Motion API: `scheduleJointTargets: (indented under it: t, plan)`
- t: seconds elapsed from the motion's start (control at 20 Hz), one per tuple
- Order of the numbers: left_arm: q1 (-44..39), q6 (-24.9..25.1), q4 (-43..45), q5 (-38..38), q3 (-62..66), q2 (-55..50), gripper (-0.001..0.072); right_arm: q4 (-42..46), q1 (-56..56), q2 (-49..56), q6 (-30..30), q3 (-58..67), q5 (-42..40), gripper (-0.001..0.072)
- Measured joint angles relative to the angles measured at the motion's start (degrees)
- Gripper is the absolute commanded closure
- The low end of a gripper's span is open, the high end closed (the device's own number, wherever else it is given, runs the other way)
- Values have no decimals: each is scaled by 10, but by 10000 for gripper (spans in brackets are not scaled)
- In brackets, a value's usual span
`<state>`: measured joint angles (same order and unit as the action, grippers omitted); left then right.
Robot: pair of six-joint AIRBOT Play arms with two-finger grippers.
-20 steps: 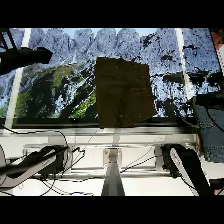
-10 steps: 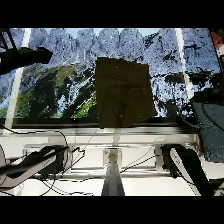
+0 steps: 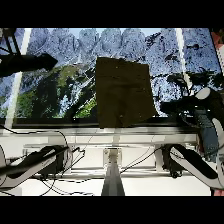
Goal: Fold the clothes and pants, and hang the long-sleeved shirts on hangers.
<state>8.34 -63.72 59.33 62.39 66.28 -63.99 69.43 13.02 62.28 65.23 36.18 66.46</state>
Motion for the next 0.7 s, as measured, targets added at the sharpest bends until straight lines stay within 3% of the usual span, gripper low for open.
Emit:
scheduleJointTargets:
  t: [0.05,0.25,0.4,0.65,0.7]
  plan:
    - [2,-3,9,35,-3,0,135,-18,0,23,3,-2,-9,172]
    - [8,-15,24,128,-42,4,135,-110,1,97,-20,-7,-9,181]
    - [16,-19,9,151,-99,26,135,-158,1,124,-59,-8,-9,315]
    - [31,-23,-19,143,-226,98,135,-217,0,138,-119,-9,-2,664]
    - [32,-23,-21,140,-247,107,135,-223,0,139,-124,-9,1,664]
